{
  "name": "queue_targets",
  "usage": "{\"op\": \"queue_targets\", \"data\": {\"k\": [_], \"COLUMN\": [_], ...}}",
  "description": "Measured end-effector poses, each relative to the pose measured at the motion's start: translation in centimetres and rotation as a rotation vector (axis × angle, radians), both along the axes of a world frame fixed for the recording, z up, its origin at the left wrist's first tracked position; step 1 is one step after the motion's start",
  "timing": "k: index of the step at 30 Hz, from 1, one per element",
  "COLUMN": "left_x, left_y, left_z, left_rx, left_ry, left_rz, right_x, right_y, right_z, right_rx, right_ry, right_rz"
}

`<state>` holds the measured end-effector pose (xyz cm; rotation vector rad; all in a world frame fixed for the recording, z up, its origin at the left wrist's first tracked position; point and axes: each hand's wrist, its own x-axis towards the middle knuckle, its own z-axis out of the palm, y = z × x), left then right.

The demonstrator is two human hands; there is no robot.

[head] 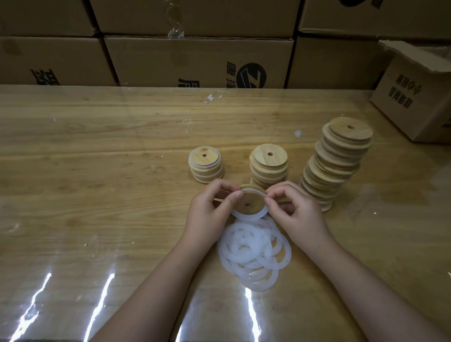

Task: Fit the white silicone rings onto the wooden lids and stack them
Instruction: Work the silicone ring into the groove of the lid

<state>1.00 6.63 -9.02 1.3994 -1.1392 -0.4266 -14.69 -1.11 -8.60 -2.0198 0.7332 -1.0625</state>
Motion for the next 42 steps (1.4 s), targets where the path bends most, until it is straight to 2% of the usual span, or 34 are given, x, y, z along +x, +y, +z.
{"op": "queue_targets", "data": {"k": [9,16,18,21,27,42], "left_x": [0.29,0.18,-0.05,-0.32,-0.45,-0.28], "left_y": [-0.05,0.03,0.18,0.21,0.32,0.29], "left_z": [-0.2,0.04,0.11,0.13,0.32,0.68], "left_rx": [0.023,0.046,0.056,0.029,0.031,0.048], "left_ry": [-0.009,0.094,0.031,-0.183,-0.16,-0.09], "left_rz": [0.016,0.018,-0.023,-0.055,-0.086,-0.103], "right_x": [-0.07,-0.15,-0.14,-0.12,-0.26,-0.14], "right_y": [-0.28,-0.36,-0.24,-0.08,-0.1,-0.27], "right_z": [-0.29,-0.62,-0.53,-0.29,0.08,0.06], "right_rx": [0.037,0.041,-0.022,-0.106,-0.158,0.049], "right_ry": [0.074,0.169,0.159,0.094,-0.001,0.018], "right_rz": [0.032,0.084,0.082,0.054,-0.004,-0.023]}}
